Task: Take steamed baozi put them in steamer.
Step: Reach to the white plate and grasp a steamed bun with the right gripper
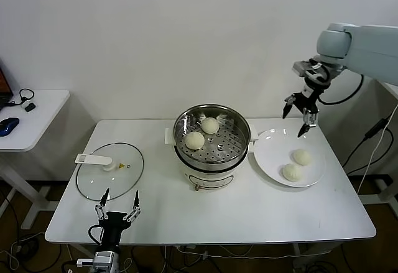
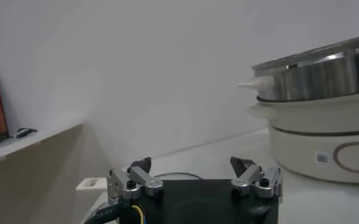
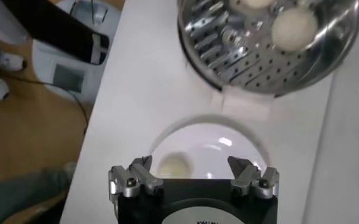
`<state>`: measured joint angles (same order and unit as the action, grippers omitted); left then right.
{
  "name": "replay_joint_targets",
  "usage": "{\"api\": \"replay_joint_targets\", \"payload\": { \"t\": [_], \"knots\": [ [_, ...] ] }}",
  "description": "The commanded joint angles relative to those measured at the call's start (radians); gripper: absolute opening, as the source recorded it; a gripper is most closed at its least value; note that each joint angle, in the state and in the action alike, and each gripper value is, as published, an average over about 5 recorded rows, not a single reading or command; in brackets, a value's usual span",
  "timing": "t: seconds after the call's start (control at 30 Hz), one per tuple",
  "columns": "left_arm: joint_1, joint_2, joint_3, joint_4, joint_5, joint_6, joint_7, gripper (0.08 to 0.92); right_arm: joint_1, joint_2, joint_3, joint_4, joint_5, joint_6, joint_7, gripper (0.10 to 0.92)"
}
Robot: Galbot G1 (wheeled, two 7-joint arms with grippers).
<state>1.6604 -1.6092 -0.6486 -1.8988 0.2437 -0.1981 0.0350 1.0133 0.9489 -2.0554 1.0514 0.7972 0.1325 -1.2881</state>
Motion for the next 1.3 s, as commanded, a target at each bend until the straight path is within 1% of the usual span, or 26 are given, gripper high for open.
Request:
{"api": "replay_joint_targets", "payload": {
  "t": [0.03, 0.27, 0.43, 0.77, 1.3],
  "knots": [
    [-0.003, -0.049, 0.000, 0.008, 0.007, -0.001, 0.000, 0.823, -0.063, -0.082, -0.040, 0.001, -0.117, 0.014, 0.031, 0.823],
    [-0.005, -0.049, 0.004, 0.012, 0.014, -0.004, 0.000, 0.823, -0.146, -0.094, -0.006, 0.011, -0.119, -0.035, 0.163, 0.823],
    [-0.005, -0.049, 0.000, 0.015, 0.013, -0.005, -0.001, 0.823, -0.212, -0.088, 0.045, -0.012, -0.133, -0.060, 0.203, 0.823],
    [-0.006, -0.049, -0.006, 0.022, 0.013, -0.007, 0.000, 0.823, -0.347, -0.082, 0.127, -0.048, -0.152, -0.074, 0.209, 0.823],
    [-0.011, -0.049, -0.025, 0.047, 0.012, -0.013, 0.000, 0.823, -0.519, -0.067, 0.237, -0.159, -0.203, -0.071, 0.209, 0.823]
  ]
}}
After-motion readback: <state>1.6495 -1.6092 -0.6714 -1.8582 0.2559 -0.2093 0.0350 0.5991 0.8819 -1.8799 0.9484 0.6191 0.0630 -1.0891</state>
